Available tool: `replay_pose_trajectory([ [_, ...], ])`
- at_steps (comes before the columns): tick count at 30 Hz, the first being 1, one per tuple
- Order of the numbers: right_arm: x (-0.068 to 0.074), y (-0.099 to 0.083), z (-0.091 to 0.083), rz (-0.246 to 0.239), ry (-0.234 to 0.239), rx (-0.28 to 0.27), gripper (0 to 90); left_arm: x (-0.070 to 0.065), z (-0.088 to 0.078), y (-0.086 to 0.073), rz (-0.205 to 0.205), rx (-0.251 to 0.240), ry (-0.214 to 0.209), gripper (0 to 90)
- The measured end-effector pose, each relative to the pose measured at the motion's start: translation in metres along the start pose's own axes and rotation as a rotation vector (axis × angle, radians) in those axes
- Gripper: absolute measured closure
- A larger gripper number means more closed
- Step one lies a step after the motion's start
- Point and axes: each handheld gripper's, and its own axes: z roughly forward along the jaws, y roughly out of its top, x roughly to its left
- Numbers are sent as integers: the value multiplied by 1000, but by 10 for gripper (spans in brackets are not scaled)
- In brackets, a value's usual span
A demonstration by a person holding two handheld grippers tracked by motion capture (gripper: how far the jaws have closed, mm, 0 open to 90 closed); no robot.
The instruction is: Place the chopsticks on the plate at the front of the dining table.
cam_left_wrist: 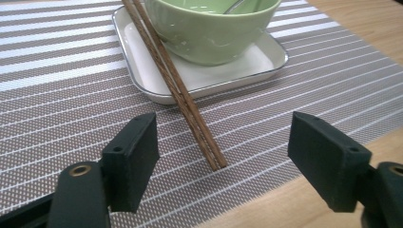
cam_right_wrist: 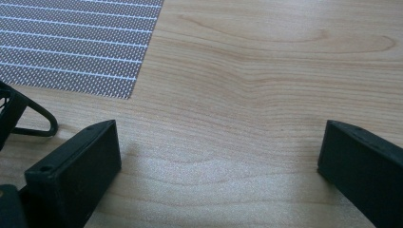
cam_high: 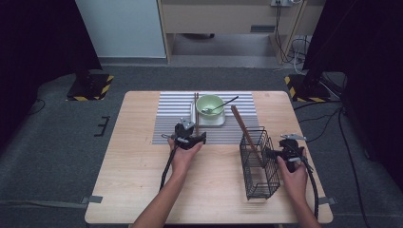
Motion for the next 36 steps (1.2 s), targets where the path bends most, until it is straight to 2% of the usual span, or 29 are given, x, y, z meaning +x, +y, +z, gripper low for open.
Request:
replay_pose_trajectory([
  [4, 0, 0, 0, 1, 0, 0, 7, 1, -7, 2, -11, 1, -37, 216],
  [7, 0, 0, 0, -1, 0, 0, 7, 2, -12, 5, -8, 1, -51, 184],
  [9, 0, 0, 0, 1, 0, 0, 7, 3, -15, 6, 2, 1, -44, 164],
  [13, 0, 0, 0, 1, 0, 1, 7, 5, -21, 8, -10, 8, -66, 103],
  [15, 0, 0, 0, 2, 0, 1, 7, 6, -23, 10, -2, 15, -69, 74],
  [19, 0, 0, 0, 3, 0, 1, 7, 7, -28, 11, -7, 22, -90, 50],
  [25, 0, 0, 0, 5, -3, 1, 7, 14, -40, 10, -6, 23, -86, 42],
  [36, 1, 0, 0, 8, -5, 1, 7, 39, -66, -1, -25, 22, -53, 41],
])
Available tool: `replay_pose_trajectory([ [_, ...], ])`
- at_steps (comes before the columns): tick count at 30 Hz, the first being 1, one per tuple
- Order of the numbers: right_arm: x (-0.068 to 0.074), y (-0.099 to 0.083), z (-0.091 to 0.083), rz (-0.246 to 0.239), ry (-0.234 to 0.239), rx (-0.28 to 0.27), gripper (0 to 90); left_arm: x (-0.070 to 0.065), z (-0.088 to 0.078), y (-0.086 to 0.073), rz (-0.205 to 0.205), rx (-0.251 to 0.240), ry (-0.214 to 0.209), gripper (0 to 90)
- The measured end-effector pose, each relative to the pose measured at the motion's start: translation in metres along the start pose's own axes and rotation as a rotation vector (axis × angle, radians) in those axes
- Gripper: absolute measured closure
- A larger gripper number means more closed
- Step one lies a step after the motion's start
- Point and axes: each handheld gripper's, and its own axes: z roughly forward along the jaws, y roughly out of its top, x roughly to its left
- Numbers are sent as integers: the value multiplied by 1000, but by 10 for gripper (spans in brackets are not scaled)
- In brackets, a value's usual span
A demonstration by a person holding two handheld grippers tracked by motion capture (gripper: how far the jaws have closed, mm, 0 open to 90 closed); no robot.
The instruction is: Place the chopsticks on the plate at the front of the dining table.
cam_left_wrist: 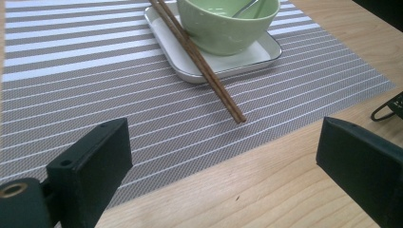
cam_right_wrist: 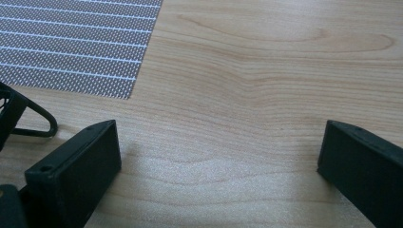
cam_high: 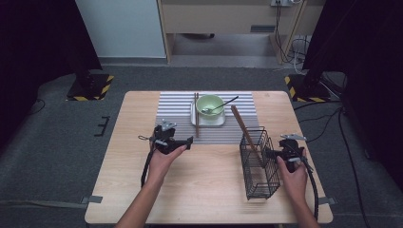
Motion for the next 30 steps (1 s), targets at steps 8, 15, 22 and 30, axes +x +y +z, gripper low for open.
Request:
replay_pose_trajectory([
  [8, 0, 0, 0, 0, -1, 0, 7, 8, -13, -6, 16, 4, 17, 42],
  [15, 0, 0, 0, 1, -1, 0, 7, 16, -21, -18, 33, 28, 24, 46],
  [22, 0, 0, 0, 0, -1, 0, 7, 21, -26, -30, 53, 52, 30, 45],
  [30, 0, 0, 0, 0, -1, 0, 7, 20, -27, -46, 63, 81, 19, 52],
])
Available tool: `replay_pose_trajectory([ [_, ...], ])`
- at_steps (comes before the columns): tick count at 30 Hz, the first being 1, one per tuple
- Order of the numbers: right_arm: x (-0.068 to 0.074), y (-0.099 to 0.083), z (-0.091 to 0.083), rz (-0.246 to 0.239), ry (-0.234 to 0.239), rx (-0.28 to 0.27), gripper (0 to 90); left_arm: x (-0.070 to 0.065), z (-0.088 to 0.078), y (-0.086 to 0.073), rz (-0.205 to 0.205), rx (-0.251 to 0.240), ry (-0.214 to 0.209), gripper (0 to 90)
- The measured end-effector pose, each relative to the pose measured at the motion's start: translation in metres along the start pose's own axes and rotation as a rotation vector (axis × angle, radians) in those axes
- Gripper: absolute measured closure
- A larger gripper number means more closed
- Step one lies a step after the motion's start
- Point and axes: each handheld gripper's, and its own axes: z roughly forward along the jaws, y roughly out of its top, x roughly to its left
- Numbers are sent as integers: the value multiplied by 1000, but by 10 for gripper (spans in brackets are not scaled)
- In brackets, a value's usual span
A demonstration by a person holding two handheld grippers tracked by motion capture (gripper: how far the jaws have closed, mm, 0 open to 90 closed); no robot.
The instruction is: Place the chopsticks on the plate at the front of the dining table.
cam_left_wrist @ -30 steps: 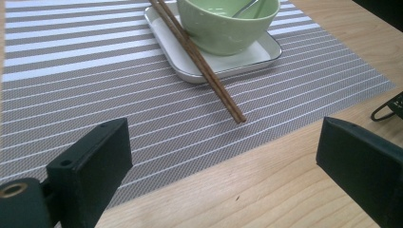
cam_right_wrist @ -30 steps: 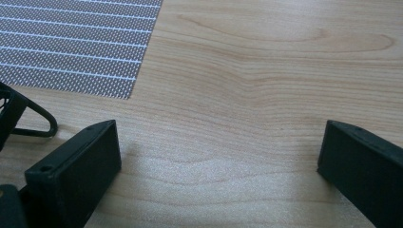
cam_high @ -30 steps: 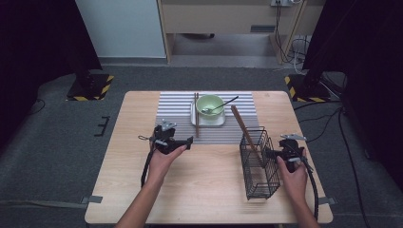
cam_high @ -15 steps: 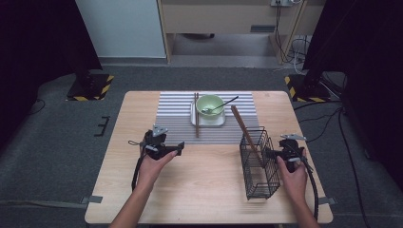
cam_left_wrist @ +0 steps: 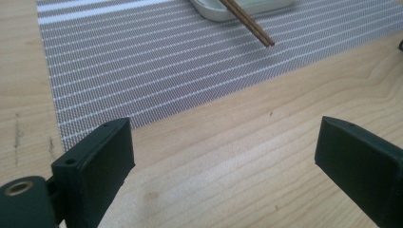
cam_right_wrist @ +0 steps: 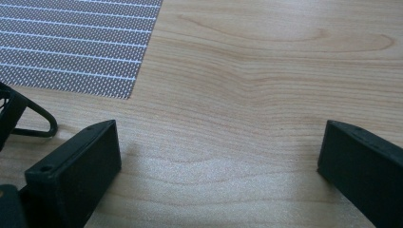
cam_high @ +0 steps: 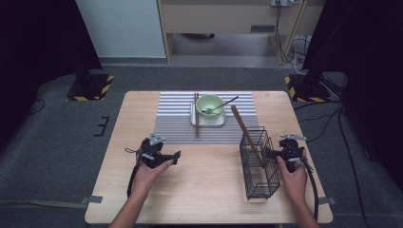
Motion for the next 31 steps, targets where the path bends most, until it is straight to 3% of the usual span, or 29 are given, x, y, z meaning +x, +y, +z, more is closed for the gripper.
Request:
replay_pose_trajectory([
  [6, 0, 0, 0, 1, 0, 0, 7, 0, 2, -11, 31, 39, 1, 45],
  [9, 0, 0, 0, 0, 0, 0, 7, 2, 4, -20, 62, 74, 24, 41],
  [16, 0, 0, 0, 0, 0, 0, 7, 15, 5, -33, 49, 107, 66, 37],
  [18, 0, 0, 0, 0, 0, 0, 7, 19, 7, -37, 58, 127, 102, 36],
  [20, 0, 0, 0, 0, 0, 0, 7, 23, 8, -40, 39, 116, 101, 20],
  [31, 4, 1, 1, -26, 25, -2, 4, 25, 8, -43, 34, 90, 109, 4],
])
